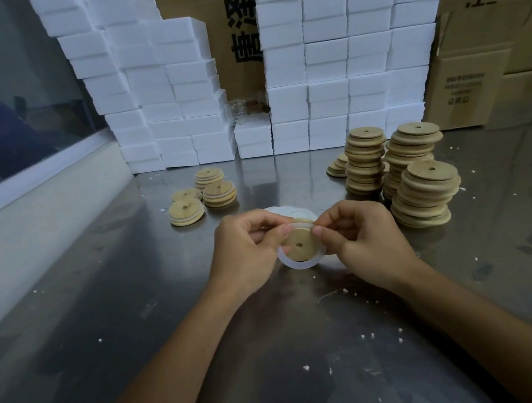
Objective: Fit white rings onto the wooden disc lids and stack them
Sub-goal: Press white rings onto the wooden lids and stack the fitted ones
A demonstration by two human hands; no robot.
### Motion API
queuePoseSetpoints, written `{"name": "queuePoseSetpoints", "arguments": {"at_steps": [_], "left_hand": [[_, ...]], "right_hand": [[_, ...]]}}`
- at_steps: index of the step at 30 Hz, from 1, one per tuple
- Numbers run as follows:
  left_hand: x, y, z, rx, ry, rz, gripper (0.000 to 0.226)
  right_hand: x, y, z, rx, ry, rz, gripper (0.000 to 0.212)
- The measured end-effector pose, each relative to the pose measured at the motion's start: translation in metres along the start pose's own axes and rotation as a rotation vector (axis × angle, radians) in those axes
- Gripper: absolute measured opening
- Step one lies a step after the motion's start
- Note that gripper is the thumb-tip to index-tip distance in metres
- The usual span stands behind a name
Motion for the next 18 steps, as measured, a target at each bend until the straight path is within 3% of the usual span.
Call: {"name": "queuePoseSetpoints", "arguments": {"at_steps": [11,18], "left_hand": [[-0.0005,0.0009,-0.0024,0.0,-0.008,-0.02,0.029],[-0.0003,0.0014,-0.0023,-0.05,-0.066,-0.015,0.015]], "right_hand": [[0.0034,0.0075,-0.0022,0.078,-0.015,0.039,0.007],[0.0047,0.0081,-0.0009,0.131,-0.073,0.065,0.012]]}}
Point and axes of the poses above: each hand's wrist, its own x-axis towards the middle knuckle, its own z-axis out of the palm, y = z × x, the point moved 10 cm from there along x, towards the middle knuckle, and after that the axes turned 5 degrees about x, right-handed, at the moved point
